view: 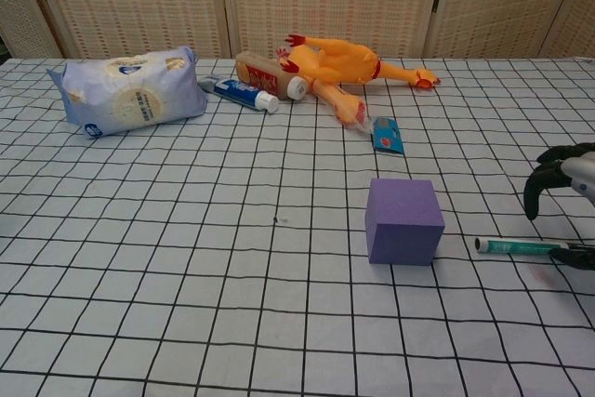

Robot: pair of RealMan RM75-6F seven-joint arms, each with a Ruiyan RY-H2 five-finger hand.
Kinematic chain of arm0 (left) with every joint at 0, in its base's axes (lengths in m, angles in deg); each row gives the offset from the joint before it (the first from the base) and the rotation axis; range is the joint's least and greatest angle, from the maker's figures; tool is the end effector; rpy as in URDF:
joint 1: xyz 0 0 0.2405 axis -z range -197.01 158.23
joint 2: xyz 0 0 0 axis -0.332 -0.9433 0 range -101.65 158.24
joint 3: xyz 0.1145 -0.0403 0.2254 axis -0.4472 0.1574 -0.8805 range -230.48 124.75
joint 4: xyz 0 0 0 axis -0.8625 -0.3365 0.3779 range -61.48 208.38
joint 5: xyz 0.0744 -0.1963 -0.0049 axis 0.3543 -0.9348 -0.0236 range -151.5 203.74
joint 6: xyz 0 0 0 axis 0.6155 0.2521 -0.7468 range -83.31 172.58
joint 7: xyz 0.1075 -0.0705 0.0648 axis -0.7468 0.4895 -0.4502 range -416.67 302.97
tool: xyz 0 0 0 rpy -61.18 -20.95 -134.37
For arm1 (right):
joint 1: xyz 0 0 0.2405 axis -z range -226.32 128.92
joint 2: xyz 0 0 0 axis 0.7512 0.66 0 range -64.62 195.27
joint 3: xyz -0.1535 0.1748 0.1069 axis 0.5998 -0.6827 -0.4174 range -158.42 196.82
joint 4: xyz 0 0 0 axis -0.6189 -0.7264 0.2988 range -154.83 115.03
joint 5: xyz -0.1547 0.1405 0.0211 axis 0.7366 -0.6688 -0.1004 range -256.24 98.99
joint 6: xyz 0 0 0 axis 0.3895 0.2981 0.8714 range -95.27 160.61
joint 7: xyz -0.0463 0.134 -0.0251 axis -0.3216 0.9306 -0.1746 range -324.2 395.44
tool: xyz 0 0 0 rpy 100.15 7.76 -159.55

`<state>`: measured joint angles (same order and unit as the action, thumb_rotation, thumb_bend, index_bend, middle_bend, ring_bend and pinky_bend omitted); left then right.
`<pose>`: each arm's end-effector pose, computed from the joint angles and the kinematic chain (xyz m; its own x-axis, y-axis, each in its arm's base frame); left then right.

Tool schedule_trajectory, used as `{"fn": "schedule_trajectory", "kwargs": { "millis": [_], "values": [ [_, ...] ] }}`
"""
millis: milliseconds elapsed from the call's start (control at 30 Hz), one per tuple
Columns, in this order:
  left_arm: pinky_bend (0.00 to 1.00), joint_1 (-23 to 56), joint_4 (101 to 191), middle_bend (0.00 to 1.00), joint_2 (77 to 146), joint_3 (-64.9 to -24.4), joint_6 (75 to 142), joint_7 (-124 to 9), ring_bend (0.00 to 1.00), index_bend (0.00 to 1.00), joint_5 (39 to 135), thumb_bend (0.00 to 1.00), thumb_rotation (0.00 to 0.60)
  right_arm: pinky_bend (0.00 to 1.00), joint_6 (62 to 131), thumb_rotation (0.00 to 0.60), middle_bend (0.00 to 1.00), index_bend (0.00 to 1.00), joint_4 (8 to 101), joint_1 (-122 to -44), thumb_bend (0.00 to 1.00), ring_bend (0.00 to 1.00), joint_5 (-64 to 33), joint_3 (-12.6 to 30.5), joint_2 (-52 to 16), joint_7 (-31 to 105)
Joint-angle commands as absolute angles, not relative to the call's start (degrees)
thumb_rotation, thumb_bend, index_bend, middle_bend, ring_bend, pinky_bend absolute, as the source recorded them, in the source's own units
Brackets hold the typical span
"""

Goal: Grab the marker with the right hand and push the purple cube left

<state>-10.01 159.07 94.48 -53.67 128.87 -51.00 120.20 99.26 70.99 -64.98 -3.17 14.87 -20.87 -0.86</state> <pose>-0.3048 0.1919 0.1395 0.3984 0.0569 0.9154 0.9012 -0.2099 -0.3792 -0.2481 -0.2263 0.0027 0.6254 -0.2351 0.7441 -0.7801 -0.2137 0.5881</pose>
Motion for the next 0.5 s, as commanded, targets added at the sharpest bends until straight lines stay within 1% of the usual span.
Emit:
{"fn": "schedule_trajectory", "kwargs": {
  "millis": [33, 267, 367, 500],
  "values": [
    [0.1, -9.9, 158.87, 0.0, 93.96, -53.93, 128.88, -49.93, 0.0, 0.0, 120.47, 0.44, 0.6, 0.12, 97.85, 0.6, 0.32, 0.46, 68.36, -66.91, 0.19, 0.1, -6.37, 14.02, -24.59, -4.71],
    [0.1, -9.63, 158.65, 0.0, 93.58, -53.97, 128.66, -48.73, 0.0, 0.0, 120.4, 0.44, 0.6, 0.13, 97.93, 0.6, 0.32, 0.48, 65.91, -68.64, 0.2, 0.11, -9.32, 13.39, -27.9, -7.98],
    [0.1, -9.62, 158.55, 0.0, 93.51, -53.9, 128.68, -48.4, 0.0, 0.0, 120.17, 0.44, 0.6, 0.13, 98.41, 0.6, 0.32, 0.48, 65.28, -68.61, 0.2, 0.11, -10.09, 13.65, -28.2, -8.27],
    [0.1, -9.44, 158.56, 0.0, 93.5, -53.91, 128.24, -48.38, 0.0, 0.0, 119.93, 0.44, 0.6, 0.13, 98.4, 0.6, 0.34, 0.51, 64.68, -68.74, 0.21, 0.12, -11.04, 13.93, -28.04, -8.12]
  ]
}}
